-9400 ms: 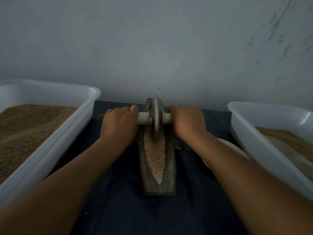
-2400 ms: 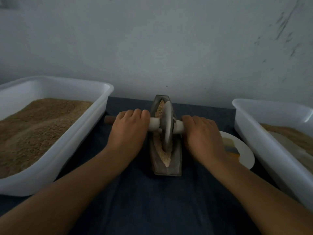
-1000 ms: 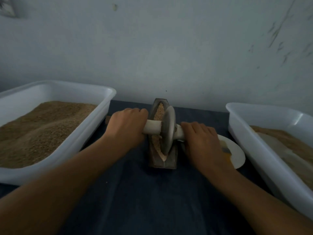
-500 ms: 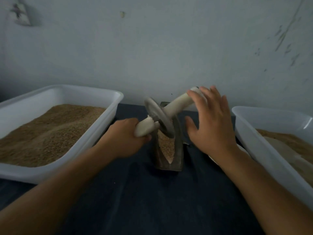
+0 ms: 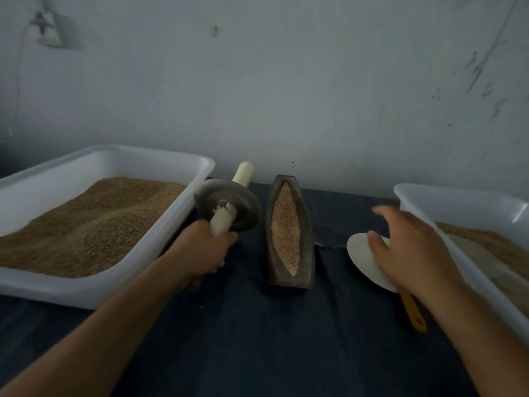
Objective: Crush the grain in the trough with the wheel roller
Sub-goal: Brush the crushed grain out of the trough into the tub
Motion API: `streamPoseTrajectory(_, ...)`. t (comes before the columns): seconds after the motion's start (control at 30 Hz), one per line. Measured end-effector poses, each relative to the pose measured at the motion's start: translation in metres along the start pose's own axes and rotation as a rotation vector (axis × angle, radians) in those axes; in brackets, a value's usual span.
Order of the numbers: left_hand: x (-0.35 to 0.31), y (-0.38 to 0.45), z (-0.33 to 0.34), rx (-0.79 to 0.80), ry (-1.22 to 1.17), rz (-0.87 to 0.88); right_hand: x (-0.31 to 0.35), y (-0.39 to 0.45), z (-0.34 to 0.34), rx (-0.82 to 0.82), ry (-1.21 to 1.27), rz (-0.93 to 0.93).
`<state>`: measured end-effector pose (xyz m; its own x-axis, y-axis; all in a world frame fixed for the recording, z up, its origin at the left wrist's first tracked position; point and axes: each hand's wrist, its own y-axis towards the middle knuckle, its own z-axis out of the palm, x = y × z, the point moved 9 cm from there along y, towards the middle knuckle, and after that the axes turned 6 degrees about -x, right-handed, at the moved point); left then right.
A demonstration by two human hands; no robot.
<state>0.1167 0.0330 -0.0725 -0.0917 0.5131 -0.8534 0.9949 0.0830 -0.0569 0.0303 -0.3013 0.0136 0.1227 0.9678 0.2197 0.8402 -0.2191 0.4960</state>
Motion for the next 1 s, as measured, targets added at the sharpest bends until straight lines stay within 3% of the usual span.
streamPoseTrajectory(0.13, 0.011, 0.004, 0.008, 0.006, -0.006, -0.076, -0.029, -0.02, 0.007, 0.316, -0.294, 0.136)
streamPoseTrajectory(0.27, 0.019, 0.012, 0.008, -0.03, -0.058, -0.124, -0.043, -0.041, 0.014, 0.414, -0.479, 0.105)
streamPoseTrajectory(0.37, 0.024, 0.015, 0.009, -0.03, -0.074, -0.141, -0.053, -0.049, 0.02, 0.388, -0.407, 0.14)
streamPoseTrajectory(0.5, 0.023, 0.014, 0.013, -0.034, -0.082, -0.112, -0.068, -0.059, 0.03, 0.501, -0.244, 0.411)
streamPoseTrajectory(0.53, 0.023, 0.013, 0.014, -0.035, -0.074, -0.098, -0.069, -0.061, 0.028, 0.445, -0.209, 0.436)
streamPoseTrajectory(0.73, 0.023, 0.011, 0.013, -0.08, 0.129, 0.026, -0.052, -0.057, 0.024, 0.316, -0.316, 0.065)
streamPoseTrajectory(0.83, 0.017, 0.012, 0.008, -0.133, 0.341, 0.147, -0.047, -0.058, 0.032, 0.378, -0.367, 0.022)
streamPoseTrajectory(1.0, 0.008, 0.003, -0.003, -0.18, 0.474, 0.242, -0.051, -0.056, 0.035, 0.361, -0.339, 0.076)
